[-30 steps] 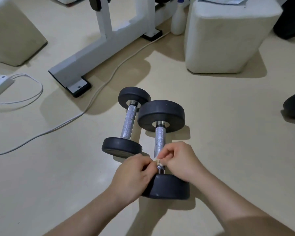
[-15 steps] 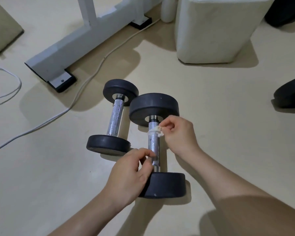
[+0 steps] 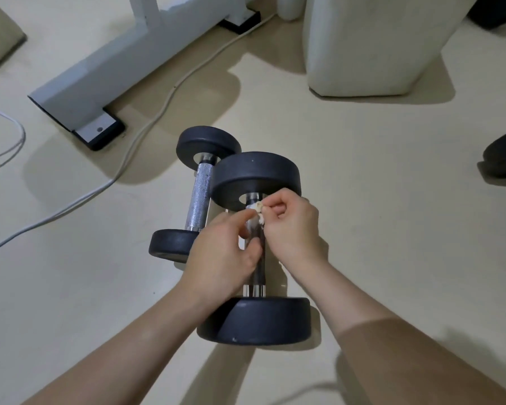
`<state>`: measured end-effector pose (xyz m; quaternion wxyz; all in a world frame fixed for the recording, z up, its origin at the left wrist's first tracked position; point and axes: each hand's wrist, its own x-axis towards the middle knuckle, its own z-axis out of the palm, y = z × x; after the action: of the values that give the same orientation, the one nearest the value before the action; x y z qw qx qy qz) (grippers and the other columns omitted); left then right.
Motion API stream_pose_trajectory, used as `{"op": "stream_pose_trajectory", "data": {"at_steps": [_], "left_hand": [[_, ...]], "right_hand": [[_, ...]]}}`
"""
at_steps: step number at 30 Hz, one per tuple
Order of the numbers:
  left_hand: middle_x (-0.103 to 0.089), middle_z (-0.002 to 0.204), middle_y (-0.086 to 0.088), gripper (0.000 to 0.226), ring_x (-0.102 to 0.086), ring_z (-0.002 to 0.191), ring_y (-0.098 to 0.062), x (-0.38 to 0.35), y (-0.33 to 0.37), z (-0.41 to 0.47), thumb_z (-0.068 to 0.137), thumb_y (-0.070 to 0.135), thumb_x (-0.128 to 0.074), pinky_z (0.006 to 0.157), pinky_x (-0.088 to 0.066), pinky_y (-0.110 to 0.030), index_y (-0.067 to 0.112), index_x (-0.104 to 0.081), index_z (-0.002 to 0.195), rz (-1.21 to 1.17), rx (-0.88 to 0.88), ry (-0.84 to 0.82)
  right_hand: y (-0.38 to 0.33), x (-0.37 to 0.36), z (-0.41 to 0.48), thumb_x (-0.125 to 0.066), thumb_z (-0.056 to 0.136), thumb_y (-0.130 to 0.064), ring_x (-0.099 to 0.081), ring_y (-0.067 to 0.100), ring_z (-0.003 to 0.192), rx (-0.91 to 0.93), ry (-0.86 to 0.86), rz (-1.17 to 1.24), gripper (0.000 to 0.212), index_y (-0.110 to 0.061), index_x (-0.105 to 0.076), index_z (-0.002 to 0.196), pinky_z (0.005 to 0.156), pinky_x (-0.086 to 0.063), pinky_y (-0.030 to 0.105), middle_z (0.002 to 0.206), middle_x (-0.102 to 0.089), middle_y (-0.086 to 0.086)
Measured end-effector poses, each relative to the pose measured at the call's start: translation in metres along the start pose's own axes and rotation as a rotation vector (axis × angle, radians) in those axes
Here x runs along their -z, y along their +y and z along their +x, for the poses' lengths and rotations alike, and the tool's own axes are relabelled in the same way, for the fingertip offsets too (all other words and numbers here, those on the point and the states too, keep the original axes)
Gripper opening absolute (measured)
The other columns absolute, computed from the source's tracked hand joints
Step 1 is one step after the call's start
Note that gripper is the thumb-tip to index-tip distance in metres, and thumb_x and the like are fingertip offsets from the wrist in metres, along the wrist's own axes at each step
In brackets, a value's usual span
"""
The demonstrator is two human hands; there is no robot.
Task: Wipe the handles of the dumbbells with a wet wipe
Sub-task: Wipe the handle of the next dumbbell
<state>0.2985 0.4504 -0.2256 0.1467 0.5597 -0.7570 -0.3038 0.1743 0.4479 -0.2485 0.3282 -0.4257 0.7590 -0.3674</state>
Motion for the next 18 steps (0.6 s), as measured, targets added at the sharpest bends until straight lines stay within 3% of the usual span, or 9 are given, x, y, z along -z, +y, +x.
{"op": "stream_pose_trajectory", "data": {"at_steps": [4,7,8,11,12,13,16,18], "left_hand": [[-0.06,0.087,0.008,0.026,-0.05,0.072,-0.008,0.004,-0.002,0.005,0.078,0.019,-0.063,0.066,-0.037,-0.02,0.028,-0.072,0.101,0.135,0.031,0.005],[-0.065,0.084,0.006,0.018,-0.06,0.078,-0.015,0.005,0.002,-0.006,0.076,0.02,-0.062,0.068,-0.045,-0.027,0.028,-0.074,0.087,0.188,0.05,-0.034],[-0.065,0.08,0.009,0.017,-0.061,0.076,-0.013,0.008,0.001,-0.008,0.077,0.021,-0.062,0.065,-0.044,-0.026,0.03,-0.073,0.086,0.159,0.074,-0.035],[-0.064,0.072,0.016,0.02,-0.059,0.07,-0.004,0.014,-0.01,-0.016,0.081,0.021,-0.059,0.061,-0.043,-0.023,0.035,-0.068,0.091,0.066,0.136,-0.022],[-0.065,0.073,0.015,0.02,-0.059,0.071,-0.004,0.014,-0.012,-0.02,0.081,0.019,-0.059,0.061,-0.042,-0.022,0.035,-0.068,0.09,0.066,0.152,-0.03],[-0.065,0.074,0.014,0.02,-0.059,0.072,-0.004,0.015,-0.014,-0.025,0.081,0.018,-0.058,0.06,-0.04,-0.021,0.033,-0.07,0.087,0.056,0.168,-0.037],[-0.066,0.077,0.014,0.018,-0.058,0.072,-0.002,0.016,-0.019,-0.031,0.081,0.017,-0.06,0.059,-0.037,-0.014,0.03,-0.072,0.082,0.008,0.22,-0.014],[-0.068,0.076,0.014,0.018,-0.059,0.071,-0.002,0.017,-0.019,-0.031,0.081,0.016,-0.06,0.058,-0.037,-0.012,0.029,-0.072,0.082,-0.001,0.236,-0.026]], "right_hand": [[0.017,0.003,-0.035,-0.051,0.073,-0.025,-0.059,0.01,0.058,-0.103,-0.224,-0.07,0.012,-0.028,-0.062,0.072,0.054,-0.043,0.021,0.058,-0.059,-0.012],[0.02,0.01,-0.045,-0.05,0.068,-0.005,-0.055,0.012,0.045,-0.222,-0.514,0.124,0.026,-0.025,-0.063,0.057,0.053,-0.041,0.023,0.047,-0.053,-0.009],[0.018,0.009,-0.04,-0.054,0.071,0.001,-0.054,0.009,0.044,-0.218,-0.493,0.163,0.029,-0.023,-0.065,0.057,0.052,-0.041,0.022,0.048,-0.055,-0.008],[0.005,-0.001,-0.017,-0.065,0.08,-0.004,-0.055,-0.001,0.05,-0.125,-0.137,0.184,0.017,-0.019,-0.068,0.072,0.049,-0.042,0.012,0.06,-0.06,-0.01],[0.003,-0.002,-0.014,-0.065,0.081,-0.005,-0.054,-0.001,0.05,-0.121,-0.112,0.18,0.015,-0.019,-0.067,0.074,0.048,-0.04,0.01,0.06,-0.059,-0.01],[0.007,-0.001,-0.014,-0.066,0.08,-0.006,-0.052,0.0,0.049,-0.122,-0.167,0.162,0.016,-0.019,-0.067,0.072,0.048,-0.039,0.011,0.058,-0.058,-0.011],[0.019,0.009,-0.033,-0.071,0.071,-0.001,-0.051,0.003,0.049,-0.148,-0.628,0.009,0.025,-0.022,-0.065,0.057,0.057,-0.039,0.021,0.047,-0.059,-0.014],[0.02,0.013,-0.039,-0.069,0.068,0.0,-0.052,0.002,0.05,-0.143,-0.685,-0.049,0.026,-0.021,-0.065,0.053,0.057,-0.039,0.02,0.048,-0.061,-0.014]]}}
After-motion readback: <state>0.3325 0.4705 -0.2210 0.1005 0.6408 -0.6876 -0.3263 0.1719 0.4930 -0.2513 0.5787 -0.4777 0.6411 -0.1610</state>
